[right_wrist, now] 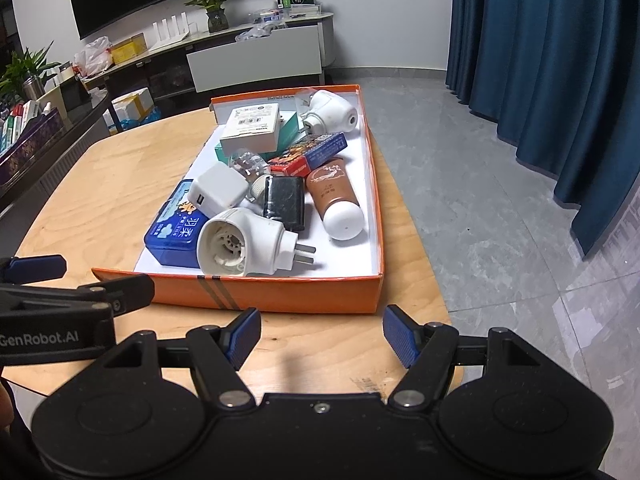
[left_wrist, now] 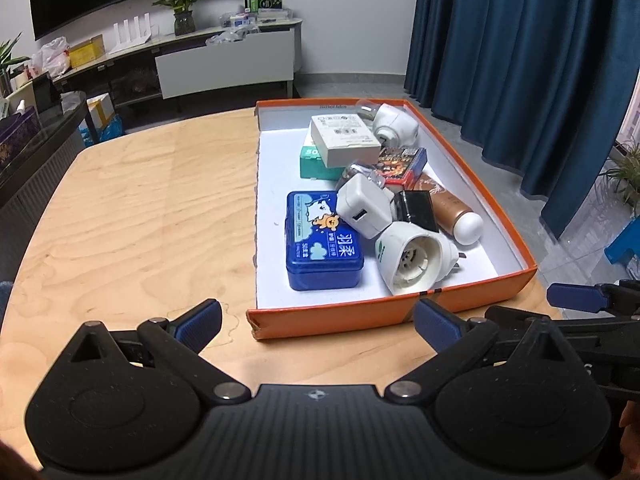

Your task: Organize rigid objects

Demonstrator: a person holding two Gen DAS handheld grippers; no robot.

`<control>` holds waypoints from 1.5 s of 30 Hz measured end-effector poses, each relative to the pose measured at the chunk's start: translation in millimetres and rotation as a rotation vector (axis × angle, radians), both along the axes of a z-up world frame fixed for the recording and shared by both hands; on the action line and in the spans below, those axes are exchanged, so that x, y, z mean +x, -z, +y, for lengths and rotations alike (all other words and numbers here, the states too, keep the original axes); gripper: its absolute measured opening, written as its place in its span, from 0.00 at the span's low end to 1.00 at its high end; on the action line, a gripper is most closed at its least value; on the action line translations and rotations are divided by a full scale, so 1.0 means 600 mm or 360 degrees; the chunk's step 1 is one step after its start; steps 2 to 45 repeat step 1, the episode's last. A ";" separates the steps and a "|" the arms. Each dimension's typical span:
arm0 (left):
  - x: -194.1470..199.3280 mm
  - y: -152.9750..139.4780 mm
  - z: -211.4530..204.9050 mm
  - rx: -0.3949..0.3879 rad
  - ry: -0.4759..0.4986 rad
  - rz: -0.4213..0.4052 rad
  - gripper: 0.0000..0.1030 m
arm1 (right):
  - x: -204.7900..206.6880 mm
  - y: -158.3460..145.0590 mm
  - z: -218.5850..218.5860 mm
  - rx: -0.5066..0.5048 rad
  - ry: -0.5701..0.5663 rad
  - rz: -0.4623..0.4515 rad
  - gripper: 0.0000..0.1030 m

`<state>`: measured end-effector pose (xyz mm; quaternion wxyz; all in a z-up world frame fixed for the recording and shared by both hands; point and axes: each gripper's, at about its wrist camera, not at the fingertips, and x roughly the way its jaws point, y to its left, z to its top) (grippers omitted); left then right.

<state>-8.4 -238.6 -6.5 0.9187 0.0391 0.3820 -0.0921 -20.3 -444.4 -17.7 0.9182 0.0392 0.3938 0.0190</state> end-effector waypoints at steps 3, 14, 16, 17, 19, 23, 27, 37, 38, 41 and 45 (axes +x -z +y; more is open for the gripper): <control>0.000 0.000 -0.001 0.0001 0.0002 0.0000 1.00 | 0.000 -0.001 0.000 -0.0003 0.0001 -0.0001 0.78; 0.000 0.000 -0.001 0.0001 0.0002 0.0000 1.00 | 0.000 -0.001 0.000 -0.0003 0.0001 -0.0001 0.78; 0.000 0.000 -0.001 0.0001 0.0002 0.0000 1.00 | 0.000 -0.001 0.000 -0.0003 0.0001 -0.0001 0.78; 0.000 0.000 -0.001 0.0001 0.0002 0.0000 1.00 | 0.000 -0.001 0.000 -0.0003 0.0001 -0.0001 0.78; 0.000 0.000 -0.001 0.0001 0.0002 0.0000 1.00 | 0.000 -0.001 0.000 -0.0003 0.0001 -0.0001 0.78; 0.000 0.000 -0.001 0.0001 0.0002 0.0000 1.00 | 0.000 -0.001 0.000 -0.0003 0.0001 -0.0001 0.78; 0.000 0.000 -0.001 0.0001 0.0002 0.0000 1.00 | 0.000 -0.001 0.000 -0.0003 0.0001 -0.0001 0.78; 0.000 0.000 -0.001 0.0001 0.0002 0.0000 1.00 | 0.000 -0.001 0.000 -0.0003 0.0001 -0.0001 0.78; 0.000 0.000 -0.001 0.0001 0.0002 0.0000 1.00 | 0.000 -0.001 0.000 -0.0003 0.0001 -0.0001 0.78; 0.000 0.000 -0.001 0.0001 0.0002 0.0000 1.00 | 0.000 -0.001 0.000 -0.0003 0.0001 -0.0001 0.78; 0.000 0.000 -0.001 0.0001 0.0002 0.0000 1.00 | 0.000 -0.001 0.000 -0.0003 0.0001 -0.0001 0.78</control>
